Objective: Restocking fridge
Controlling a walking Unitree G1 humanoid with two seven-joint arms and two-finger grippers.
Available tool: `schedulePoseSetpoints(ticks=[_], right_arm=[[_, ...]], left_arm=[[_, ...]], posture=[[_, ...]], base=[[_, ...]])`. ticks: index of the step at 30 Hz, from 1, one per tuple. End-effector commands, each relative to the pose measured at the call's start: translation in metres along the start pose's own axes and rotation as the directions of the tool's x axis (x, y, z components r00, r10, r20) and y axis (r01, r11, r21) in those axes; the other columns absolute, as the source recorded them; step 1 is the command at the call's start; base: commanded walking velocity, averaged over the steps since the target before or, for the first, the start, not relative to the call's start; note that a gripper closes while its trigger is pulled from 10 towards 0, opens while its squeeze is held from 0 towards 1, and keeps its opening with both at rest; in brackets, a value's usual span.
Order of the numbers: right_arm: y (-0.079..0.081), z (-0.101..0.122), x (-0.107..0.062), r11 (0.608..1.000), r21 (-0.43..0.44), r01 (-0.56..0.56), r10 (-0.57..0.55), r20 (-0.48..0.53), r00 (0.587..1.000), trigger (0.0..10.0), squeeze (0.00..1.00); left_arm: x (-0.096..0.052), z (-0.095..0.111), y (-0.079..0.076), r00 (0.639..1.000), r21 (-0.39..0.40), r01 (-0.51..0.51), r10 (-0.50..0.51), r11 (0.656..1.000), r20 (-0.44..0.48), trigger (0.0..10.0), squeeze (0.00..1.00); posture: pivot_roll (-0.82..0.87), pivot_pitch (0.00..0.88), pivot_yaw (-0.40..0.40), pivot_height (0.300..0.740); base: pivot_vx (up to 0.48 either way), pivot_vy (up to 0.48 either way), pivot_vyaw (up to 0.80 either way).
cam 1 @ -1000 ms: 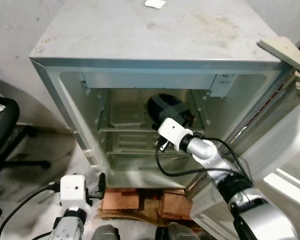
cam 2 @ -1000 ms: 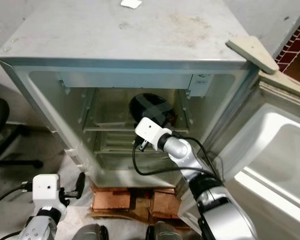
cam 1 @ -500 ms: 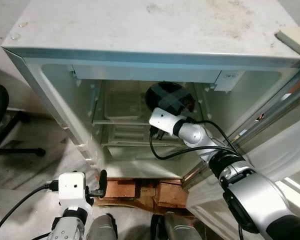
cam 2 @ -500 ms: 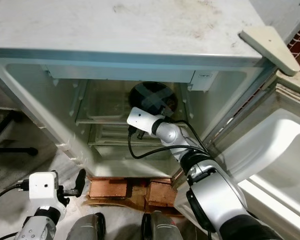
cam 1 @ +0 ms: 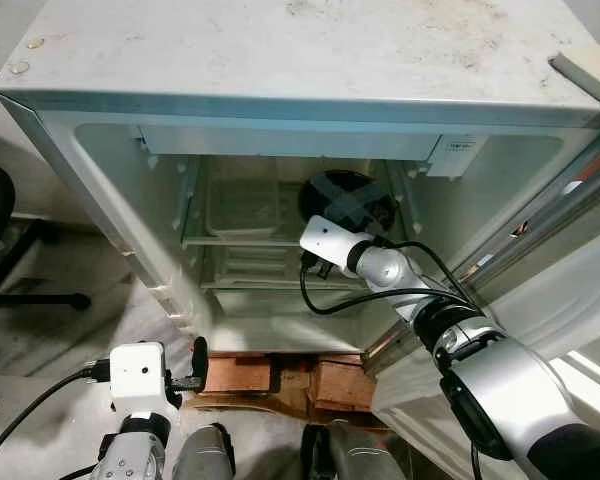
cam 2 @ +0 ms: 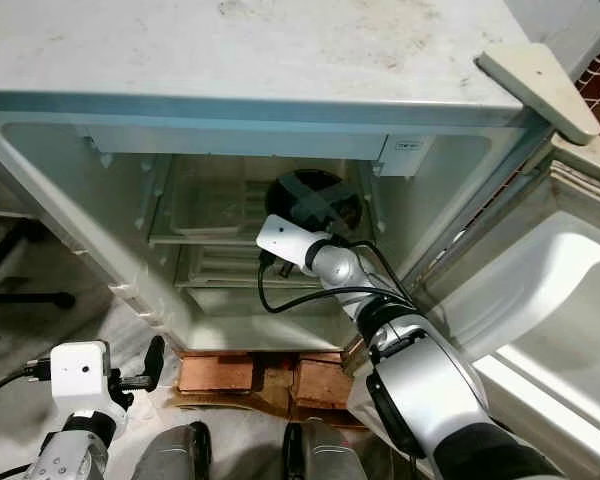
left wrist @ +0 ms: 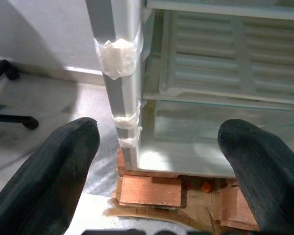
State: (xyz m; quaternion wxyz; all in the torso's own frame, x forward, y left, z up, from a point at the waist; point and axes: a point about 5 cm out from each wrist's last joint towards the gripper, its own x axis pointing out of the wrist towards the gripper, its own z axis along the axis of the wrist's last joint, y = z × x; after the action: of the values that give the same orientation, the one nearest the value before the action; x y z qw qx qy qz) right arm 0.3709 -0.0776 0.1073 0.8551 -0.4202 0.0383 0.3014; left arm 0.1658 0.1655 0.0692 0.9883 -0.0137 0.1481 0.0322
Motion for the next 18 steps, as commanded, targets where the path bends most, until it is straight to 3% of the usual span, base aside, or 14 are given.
schedulePoseSetpoints(ticks=[1,4,6,18], right_arm=[[-0.009,0.007,0.001,0.998,-0.021,0.057,-0.057,0.033,0.998,10.0,1.0],[-0.019,0.016,0.002,0.988,-0.064,0.142,-0.137,0.084,0.987,10.0,1.0],[-0.022,0.018,0.002,0.986,-0.048,0.162,-0.157,0.094,0.983,10.0,1.0],[-0.015,0.004,-0.006,0.987,0.001,0.161,-0.16,0.113,0.981,10.0,1.0]], left_arm=[[-0.001,-0.004,0.001,1.0,0.007,-0.014,0.014,1.0,-0.023,10.0,0.0],[0.001,-0.005,0.001,0.999,0.006,-0.019,0.019,1.0,-0.025,10.0,0.0],[0.001,-0.006,0.002,0.999,0.004,-0.025,0.025,1.0,-0.026,10.0,0.0],[0.007,-0.008,0.0,0.999,0.003,-0.031,0.031,1.0,-0.026,10.0,0.0]], posture=[[0.17,0.23,-0.091,0.74],[0.17,0.225,-0.093,0.74],[0.17,0.225,-0.093,0.74],[0.15,0.209,-0.099,0.74]], base=[[0.0,0.0,0.0],[0.0,0.0,0.0],[0.0,0.0,0.0],[0.0,0.0,0.0]])
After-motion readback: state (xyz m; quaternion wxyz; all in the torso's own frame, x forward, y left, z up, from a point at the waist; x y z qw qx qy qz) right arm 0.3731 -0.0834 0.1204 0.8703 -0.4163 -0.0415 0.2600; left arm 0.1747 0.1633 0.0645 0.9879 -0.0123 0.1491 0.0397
